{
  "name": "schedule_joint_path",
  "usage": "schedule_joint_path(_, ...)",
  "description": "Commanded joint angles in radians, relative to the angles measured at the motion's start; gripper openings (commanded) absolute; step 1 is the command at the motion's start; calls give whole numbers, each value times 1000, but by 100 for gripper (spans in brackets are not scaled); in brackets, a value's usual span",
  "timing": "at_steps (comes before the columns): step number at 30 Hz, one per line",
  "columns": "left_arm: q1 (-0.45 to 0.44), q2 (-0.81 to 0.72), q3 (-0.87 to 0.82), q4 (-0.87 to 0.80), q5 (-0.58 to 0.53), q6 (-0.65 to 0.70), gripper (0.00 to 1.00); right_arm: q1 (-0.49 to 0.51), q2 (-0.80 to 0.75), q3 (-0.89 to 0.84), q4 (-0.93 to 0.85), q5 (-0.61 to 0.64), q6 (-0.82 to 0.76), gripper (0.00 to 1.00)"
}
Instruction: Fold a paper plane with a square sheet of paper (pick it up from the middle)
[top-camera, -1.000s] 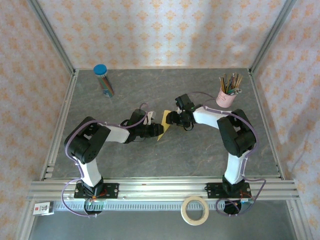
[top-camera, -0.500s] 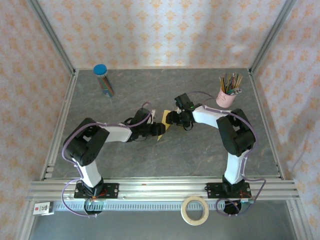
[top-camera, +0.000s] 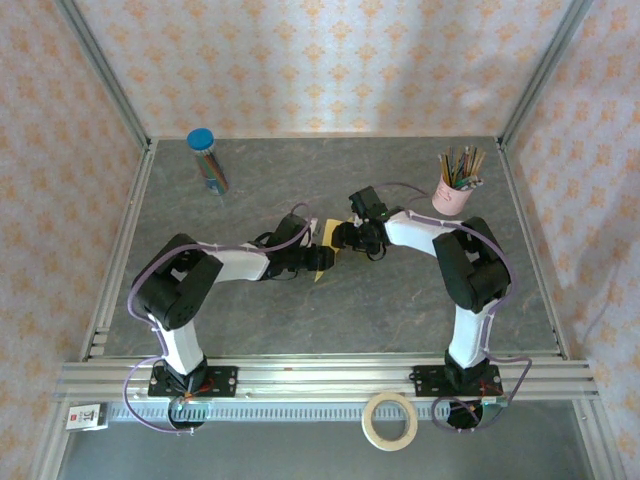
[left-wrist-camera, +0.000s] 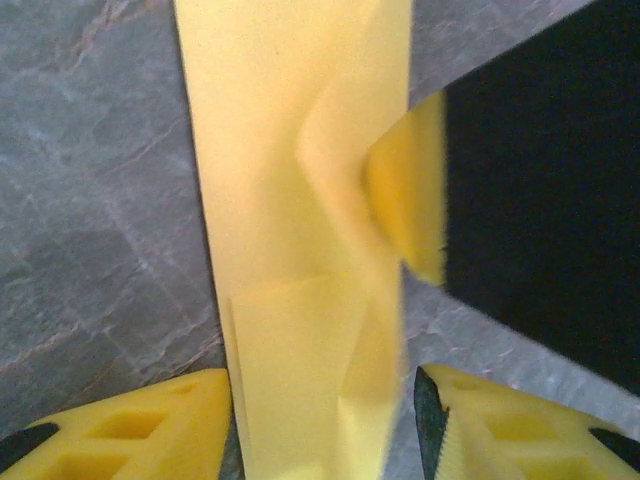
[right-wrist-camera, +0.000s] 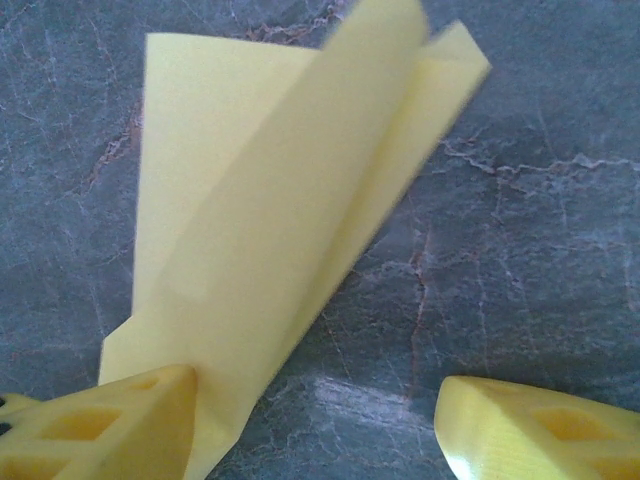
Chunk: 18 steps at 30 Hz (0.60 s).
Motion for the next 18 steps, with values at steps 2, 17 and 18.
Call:
schedule_joint_path(2, -5, 36, 20, -42, -24, 22, 51, 8, 165, -39, 117, 47, -10, 67)
schedule_joint_path(17, -6, 52, 12, -41, -17, 16, 34, 8, 149, -20, 104, 24, -9, 67)
schedule_joint_path(18, -4, 52, 12, -41, -17, 15, 34, 8, 142, -18, 104, 21, -11, 67)
